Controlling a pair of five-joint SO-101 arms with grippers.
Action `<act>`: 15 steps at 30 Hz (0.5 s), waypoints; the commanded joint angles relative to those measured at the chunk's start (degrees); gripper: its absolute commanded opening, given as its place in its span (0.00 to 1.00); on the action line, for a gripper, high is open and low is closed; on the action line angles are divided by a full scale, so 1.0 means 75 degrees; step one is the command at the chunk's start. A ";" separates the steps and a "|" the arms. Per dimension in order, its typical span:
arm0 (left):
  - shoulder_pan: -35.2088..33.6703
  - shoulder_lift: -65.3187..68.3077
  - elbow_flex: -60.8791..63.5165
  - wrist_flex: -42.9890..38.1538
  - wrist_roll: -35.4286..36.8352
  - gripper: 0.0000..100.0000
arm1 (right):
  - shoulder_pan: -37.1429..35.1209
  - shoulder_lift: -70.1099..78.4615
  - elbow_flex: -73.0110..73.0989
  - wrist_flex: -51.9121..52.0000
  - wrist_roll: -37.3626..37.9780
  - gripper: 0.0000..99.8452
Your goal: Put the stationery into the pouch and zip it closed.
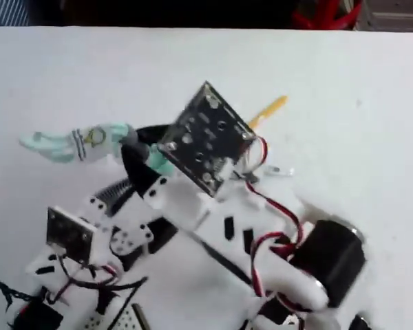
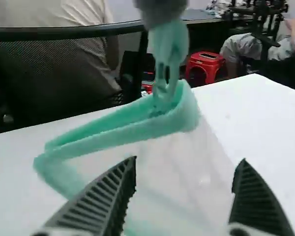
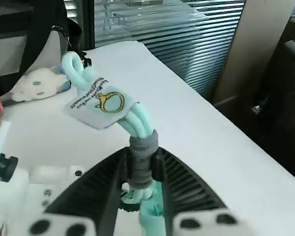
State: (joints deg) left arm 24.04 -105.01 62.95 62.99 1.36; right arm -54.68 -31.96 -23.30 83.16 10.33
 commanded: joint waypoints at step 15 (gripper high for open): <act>-0.0557 0.0029 -0.1887 0.1958 0.0012 0.31 | 0.1916 0.1190 -0.2239 0.0158 0.0293 0.02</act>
State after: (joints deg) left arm 21.05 -105.01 52.57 75.65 1.36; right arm -42.02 -25.01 -35.43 84.04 11.82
